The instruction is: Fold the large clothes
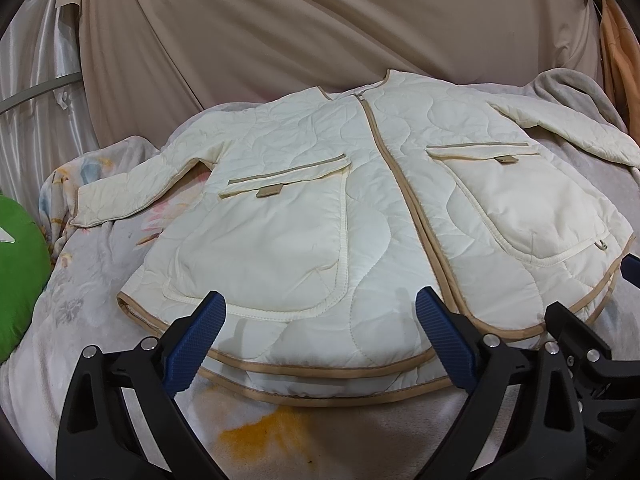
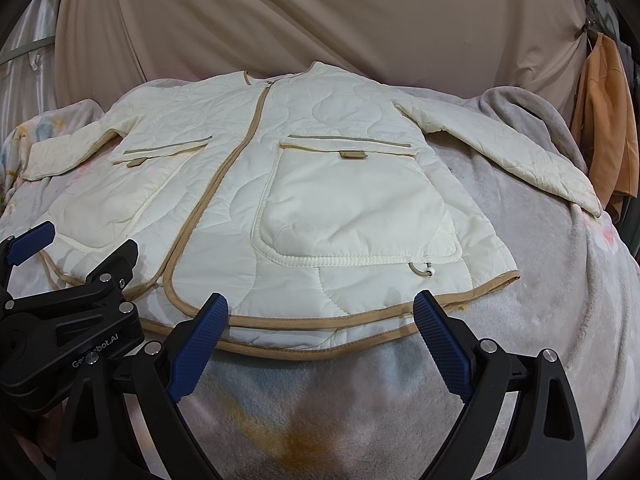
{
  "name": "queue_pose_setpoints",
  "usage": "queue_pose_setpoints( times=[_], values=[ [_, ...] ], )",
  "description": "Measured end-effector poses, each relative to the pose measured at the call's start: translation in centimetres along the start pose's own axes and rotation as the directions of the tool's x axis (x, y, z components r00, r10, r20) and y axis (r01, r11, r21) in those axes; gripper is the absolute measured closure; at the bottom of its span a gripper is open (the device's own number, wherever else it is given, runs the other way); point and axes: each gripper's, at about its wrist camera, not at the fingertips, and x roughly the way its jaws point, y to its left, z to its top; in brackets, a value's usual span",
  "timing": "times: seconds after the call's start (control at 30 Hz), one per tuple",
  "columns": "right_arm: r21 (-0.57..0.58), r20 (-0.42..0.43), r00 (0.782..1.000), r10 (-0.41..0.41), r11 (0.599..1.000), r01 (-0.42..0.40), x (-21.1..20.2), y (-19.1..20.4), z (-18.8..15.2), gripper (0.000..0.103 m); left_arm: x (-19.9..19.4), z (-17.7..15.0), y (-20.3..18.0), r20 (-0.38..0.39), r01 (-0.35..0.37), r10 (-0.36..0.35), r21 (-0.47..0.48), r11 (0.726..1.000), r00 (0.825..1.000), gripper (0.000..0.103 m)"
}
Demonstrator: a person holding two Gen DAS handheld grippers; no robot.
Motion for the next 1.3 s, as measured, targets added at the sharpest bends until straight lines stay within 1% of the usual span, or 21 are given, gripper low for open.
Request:
queue_pose_setpoints(
  times=[0.77, 0.83, 0.87, 0.9, 0.93, 0.97, 1.0, 1.03, 1.1, 1.17, 1.2, 1.23, 1.27, 1.3],
  values=[
    [0.000, -0.009, 1.000, 0.007, 1.000, -0.007, 0.2, -0.1, 0.0, 0.011, 0.0, -0.1, 0.1, -0.005, 0.006, -0.006, 0.000, 1.000, 1.000, 0.010],
    [0.016, -0.030, 0.998, 0.049, 0.999, -0.048, 0.4, -0.6, -0.1, 0.011, 0.2, -0.1, 0.6, -0.027, 0.053, -0.053, -0.012, 0.999, 0.998, 0.008],
    [0.032, -0.043, 0.996, 0.073, 0.997, -0.071, 0.6, -1.1, 0.1, 0.011, 0.6, -0.1, 0.8, -0.051, 0.089, -0.090, -0.018, 0.996, 0.995, 0.008],
    [0.054, -0.053, 0.994, 0.097, 0.994, -0.094, 0.6, -1.9, 0.3, 0.011, 0.9, -0.2, 1.2, -0.089, 0.141, -0.143, -0.033, 0.989, 0.986, 0.008],
    [0.086, -0.058, 0.992, 0.113, 0.990, -0.108, 0.3, -3.4, 0.9, 0.011, 1.2, -0.3, 1.8, -0.120, 0.181, -0.186, -0.051, 0.982, 0.975, 0.008],
    [0.124, -0.056, 0.991, 0.125, 0.985, -0.117, 0.0, -5.3, 1.8, 0.011, 1.3, -0.4, 2.3, -0.133, 0.200, -0.208, -0.069, 0.977, 0.969, 0.009],
    [0.157, -0.049, 0.991, 0.128, 0.980, -0.118, -0.3, -7.0, 2.8, 0.011, 1.1, -0.4, 3.1, -0.124, 0.220, -0.229, -0.087, 0.972, 0.965, 0.011],
    [0.206, -0.031, 0.993, 0.118, 0.972, -0.109, -0.6, -10.0, 3.8, 0.011, 0.6, -0.3, 3.9, -0.102, 0.231, -0.240, -0.093, 0.968, 0.965, 0.017],
    [0.266, -0.006, 0.998, 0.067, 0.962, -0.063, -0.6, -15.1, 5.7, 0.011, -0.6, 0.4, 5.9, -0.043, 0.226, -0.232, -0.104, 0.968, 0.972, 0.017],
    [0.328, 0.004, 1.000, -0.026, 0.944, 0.023, 0.1, -21.3, 7.1, 0.011, -1.6, 1.3, 7.9, 0.015, 0.219, -0.219, -0.124, 0.968, 0.976, 0.016],
    [0.364, -0.002, 0.998, -0.058, 0.930, 0.055, 0.6, -24.2, 7.6, 0.011, -2.0, 1.6, 9.1, 0.041, 0.208, -0.205, -0.131, 0.969, 0.978, 0.015],
    [0.417, -0.016, 0.996, -0.089, 0.905, 0.087, 1.5, -27.9, 7.8, 0.011, -2.2, 2.1, 9.8, 0.054, 0.202, -0.196, -0.134, 0.970, 0.979, 0.011],
    [0.463, -0.028, 0.993, -0.111, 0.880, 0.112, 2.2, -30.6, 7.9, 0.011, -2.3, 2.3, 10.5, 0.061, 0.193, -0.186, -0.142, 0.971, 0.981, 0.009],
    [0.522, -0.047, 0.990, -0.131, 0.842, 0.136, 3.2, -33.8, 7.8, 0.011, -2.1, 2.4, 11.6, 0.060, 0.192, -0.185, -0.154, 0.969, 0.981, 0.009]
  ],
)
